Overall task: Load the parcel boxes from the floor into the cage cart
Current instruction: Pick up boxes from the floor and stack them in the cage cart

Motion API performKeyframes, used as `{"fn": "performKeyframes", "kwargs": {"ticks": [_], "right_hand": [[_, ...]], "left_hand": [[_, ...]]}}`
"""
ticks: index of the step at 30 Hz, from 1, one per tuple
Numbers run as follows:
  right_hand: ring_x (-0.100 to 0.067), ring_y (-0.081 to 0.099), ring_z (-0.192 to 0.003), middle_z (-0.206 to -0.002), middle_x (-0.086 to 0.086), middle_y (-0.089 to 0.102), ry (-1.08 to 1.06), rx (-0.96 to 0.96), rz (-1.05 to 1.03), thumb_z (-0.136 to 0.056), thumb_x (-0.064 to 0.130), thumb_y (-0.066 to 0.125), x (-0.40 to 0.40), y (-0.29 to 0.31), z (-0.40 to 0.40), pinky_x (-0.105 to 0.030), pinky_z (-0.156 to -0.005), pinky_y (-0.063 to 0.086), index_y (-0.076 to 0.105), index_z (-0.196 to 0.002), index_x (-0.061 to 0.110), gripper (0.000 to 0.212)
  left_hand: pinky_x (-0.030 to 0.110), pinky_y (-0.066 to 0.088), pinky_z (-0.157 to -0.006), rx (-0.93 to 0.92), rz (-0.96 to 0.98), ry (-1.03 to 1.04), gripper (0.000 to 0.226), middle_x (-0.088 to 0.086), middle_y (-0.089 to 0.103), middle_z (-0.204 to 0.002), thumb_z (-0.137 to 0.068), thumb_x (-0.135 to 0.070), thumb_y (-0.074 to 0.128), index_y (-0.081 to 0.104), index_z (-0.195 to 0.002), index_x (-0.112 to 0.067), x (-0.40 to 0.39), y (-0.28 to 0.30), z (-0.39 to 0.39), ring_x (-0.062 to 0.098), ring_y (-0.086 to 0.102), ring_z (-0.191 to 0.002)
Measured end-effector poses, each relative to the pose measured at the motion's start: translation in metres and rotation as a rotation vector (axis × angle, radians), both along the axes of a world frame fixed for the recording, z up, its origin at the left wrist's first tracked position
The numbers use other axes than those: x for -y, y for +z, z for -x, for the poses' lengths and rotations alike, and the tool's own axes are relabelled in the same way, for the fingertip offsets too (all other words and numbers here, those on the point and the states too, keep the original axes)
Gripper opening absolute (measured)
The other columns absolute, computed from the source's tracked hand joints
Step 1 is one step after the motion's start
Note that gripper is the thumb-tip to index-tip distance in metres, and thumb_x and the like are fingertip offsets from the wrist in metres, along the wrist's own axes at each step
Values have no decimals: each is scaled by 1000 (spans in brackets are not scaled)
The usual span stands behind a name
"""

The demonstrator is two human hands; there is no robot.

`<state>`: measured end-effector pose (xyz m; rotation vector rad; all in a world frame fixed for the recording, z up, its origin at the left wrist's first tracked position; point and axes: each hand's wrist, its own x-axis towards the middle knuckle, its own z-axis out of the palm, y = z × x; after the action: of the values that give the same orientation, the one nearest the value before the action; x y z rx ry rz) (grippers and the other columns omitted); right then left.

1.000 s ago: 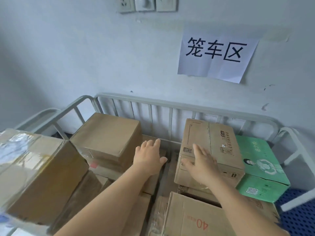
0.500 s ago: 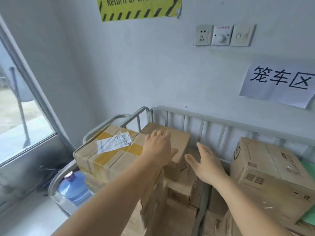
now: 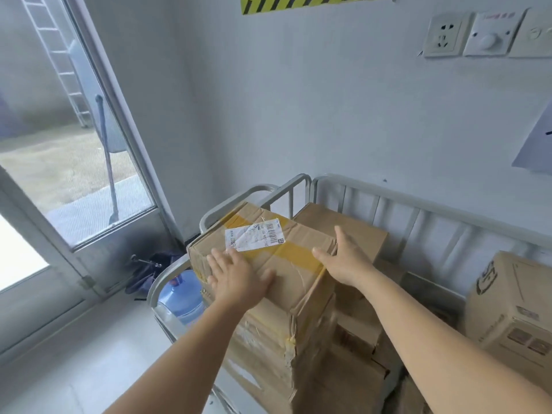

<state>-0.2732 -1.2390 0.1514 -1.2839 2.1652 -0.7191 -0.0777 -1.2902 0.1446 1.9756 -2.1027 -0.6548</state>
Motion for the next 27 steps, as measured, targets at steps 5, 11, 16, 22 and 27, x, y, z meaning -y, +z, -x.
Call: {"fn": "performKeyframes", "kwargs": {"ticks": [5, 11, 16, 22, 27], "right_hand": [[-26, 23, -147, -162, -4, 14, 7, -26, -80, -90, 50, 61, 25, -6, -6, -41, -114, 27, 11, -157, 20, 89], [-33, 30, -141, -157, -8, 20, -132, -38, -126, -84, 57, 63, 30, -8, -4, -46, -113, 33, 23, -154, 28, 85], [-33, 44, -127, -144, -11, 32, -334, 11, -122, -79, 58, 68, 21, -9, -9, -44, -103, 43, 37, -147, 32, 79], [-17, 55, -97, -120, 0, 53, -510, 120, -38, -84, 46, 67, 10, -14, -18, -31, -69, 44, 49, -130, 31, 51], [-10, 56, -88, -102, 9, 61, -588, 138, 10, -90, 39, 62, 18, -18, -9, -31, -69, 45, 53, -118, 28, 31]], "left_hand": [[48, 3, -118, -292, -4, 157, 120, 18, -33, -153, -80, -54, 69, -17, -151, -9, -2, -11, -5, 34, -23, -145], [39, 4, -119, -642, -110, 105, 123, 13, -23, -158, -82, -40, 74, -26, -148, -11, 10, -24, -4, 23, -16, -148], [39, 21, -120, -717, -137, -64, 119, 2, 3, -162, -79, -33, 76, -17, -152, -17, 41, -35, -2, 19, 14, -148], [40, 37, -110, -657, -197, -226, 97, 0, 19, -153, -81, -31, 72, 8, -153, -18, 71, -30, 10, 22, 34, -137], [45, 46, -102, -647, -267, -295, 87, 1, 39, -141, -74, -33, 70, 24, -148, -24, 102, -23, 38, 23, 47, -125]]}}
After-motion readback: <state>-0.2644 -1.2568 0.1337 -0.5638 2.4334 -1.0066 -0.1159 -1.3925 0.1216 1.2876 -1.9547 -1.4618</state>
